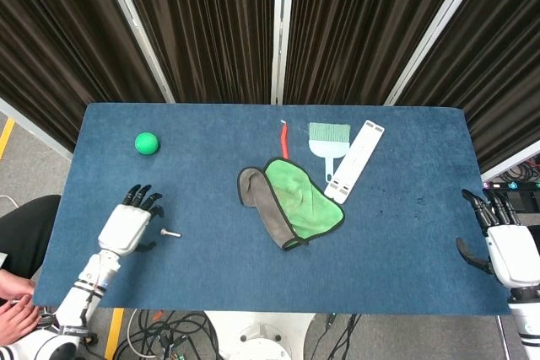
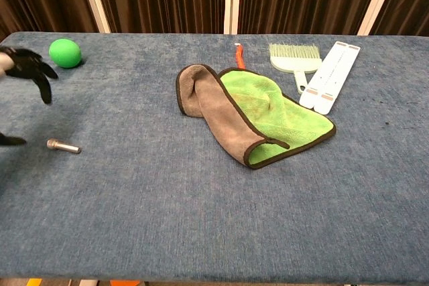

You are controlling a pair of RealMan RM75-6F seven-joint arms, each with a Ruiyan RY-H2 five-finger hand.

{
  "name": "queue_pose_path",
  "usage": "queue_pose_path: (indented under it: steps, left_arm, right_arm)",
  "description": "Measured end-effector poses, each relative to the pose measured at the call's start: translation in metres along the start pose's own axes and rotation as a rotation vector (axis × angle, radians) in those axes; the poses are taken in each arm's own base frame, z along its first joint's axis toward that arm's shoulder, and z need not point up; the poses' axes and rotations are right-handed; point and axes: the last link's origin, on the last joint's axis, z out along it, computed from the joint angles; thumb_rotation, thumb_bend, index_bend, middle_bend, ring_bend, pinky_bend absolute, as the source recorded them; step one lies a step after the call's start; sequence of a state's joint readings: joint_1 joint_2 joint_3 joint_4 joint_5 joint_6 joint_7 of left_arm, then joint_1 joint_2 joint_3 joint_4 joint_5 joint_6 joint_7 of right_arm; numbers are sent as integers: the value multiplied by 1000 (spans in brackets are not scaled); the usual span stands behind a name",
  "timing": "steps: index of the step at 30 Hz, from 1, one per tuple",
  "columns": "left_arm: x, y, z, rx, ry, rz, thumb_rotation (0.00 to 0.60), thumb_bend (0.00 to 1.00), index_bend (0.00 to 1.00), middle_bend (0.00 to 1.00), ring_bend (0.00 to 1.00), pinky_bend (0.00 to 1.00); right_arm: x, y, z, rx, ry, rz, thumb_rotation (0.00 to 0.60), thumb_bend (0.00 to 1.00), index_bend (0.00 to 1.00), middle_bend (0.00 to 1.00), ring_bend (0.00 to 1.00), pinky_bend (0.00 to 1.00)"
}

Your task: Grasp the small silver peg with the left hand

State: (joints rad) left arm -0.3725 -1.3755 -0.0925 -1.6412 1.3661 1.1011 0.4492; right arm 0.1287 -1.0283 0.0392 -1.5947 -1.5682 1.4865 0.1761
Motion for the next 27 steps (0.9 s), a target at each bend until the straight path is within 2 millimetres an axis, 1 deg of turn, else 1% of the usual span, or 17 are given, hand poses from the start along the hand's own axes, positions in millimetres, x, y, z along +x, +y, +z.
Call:
queue_pose_path:
  steps: [3,5,10,15,23,27]
  left_arm:
    - [-12,12,3,3,-27,46,600,131,407,165,0,0]
    - [-21,20,6,5,-43,64,600,154,410,165,0,0]
    - [-33,30,16,26,-71,98,600,201,417,165,0,0]
    - [-37,37,25,41,-81,93,600,249,442,165,0,0]
    - [-40,37,29,56,-99,81,600,302,467,165,0,0]
    - [-41,39,30,52,-105,73,600,348,489,167,0,0]
  right_arm:
    - [-2,2,0,-5,-7,6,600,267,23,158,21,41]
    - [-4,3,1,-8,-12,10,600,267,23,158,21,41]
    - [-4,5,1,-12,-14,16,600,267,23,158,21,41]
    - [-3,8,0,-17,-12,18,600,266,23,158,20,41]
    - [-5,10,0,-23,-19,24,600,266,22,158,21,41]
    - [-6,11,-1,-27,-21,25,600,266,22,158,21,41]
